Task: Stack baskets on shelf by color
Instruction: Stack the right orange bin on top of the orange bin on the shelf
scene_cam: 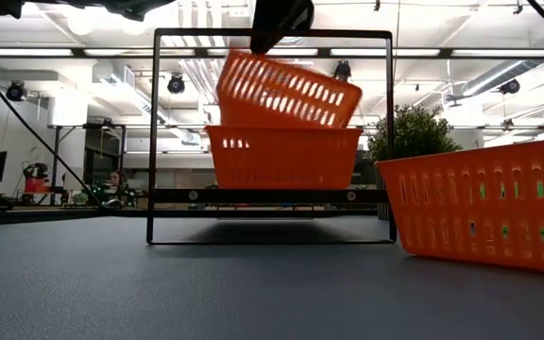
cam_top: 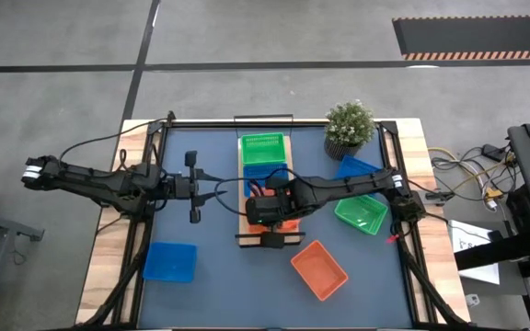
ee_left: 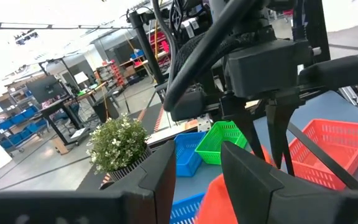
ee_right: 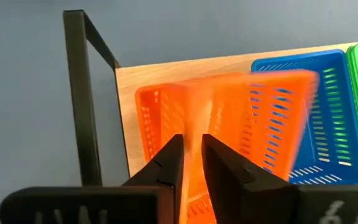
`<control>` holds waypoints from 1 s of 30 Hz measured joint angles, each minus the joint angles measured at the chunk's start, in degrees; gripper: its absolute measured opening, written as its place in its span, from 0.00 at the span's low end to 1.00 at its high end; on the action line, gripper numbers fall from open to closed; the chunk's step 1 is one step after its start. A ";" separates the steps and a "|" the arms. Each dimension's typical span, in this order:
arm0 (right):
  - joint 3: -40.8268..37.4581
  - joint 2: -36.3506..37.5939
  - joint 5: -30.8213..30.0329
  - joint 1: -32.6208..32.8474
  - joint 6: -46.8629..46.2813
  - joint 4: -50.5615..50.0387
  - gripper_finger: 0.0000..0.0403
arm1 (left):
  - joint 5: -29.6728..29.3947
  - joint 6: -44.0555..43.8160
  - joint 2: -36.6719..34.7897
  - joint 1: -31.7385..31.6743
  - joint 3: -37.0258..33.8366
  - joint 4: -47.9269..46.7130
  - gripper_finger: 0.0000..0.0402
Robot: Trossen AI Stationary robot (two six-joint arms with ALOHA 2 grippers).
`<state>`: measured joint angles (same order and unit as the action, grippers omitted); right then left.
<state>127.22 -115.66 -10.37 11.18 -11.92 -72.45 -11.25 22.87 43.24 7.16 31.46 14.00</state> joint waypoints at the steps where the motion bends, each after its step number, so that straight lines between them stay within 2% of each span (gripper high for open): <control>1: 0.00 0.00 -0.02 -0.05 0.00 0.09 0.14 | 0.00 0.00 0.00 0.00 0.00 0.02 0.28; 9: 0.01 0.15 0.46 -0.09 0.58 -0.13 0.22 | 0.00 -0.06 0.00 0.00 0.00 -0.01 0.28; 12: 0.91 0.86 0.52 -0.09 0.64 -3.62 0.23 | 0.02 -0.38 0.41 0.00 0.00 -0.42 0.28; 15: 1.44 3.44 0.46 -0.09 0.48 -9.52 0.22 | 0.02 -1.58 1.24 0.00 0.00 -1.43 0.28; 19: -1.24 8.48 -0.10 -0.34 -0.73 -12.03 0.17 | 0.41 -1.72 2.18 0.02 0.00 -4.26 0.28; 24: -10.48 15.05 -0.13 -1.00 -1.07 -9.38 0.07 | 0.49 -4.23 2.75 0.04 -0.01 -11.10 0.28; 30: -30.58 24.56 0.55 -2.13 -1.18 3.23 0.02 | 0.87 -10.14 3.60 0.09 -0.02 -14.35 0.27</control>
<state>96.63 -91.09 -9.82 9.05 -13.11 -69.21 -10.37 12.74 46.84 7.25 31.44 -0.35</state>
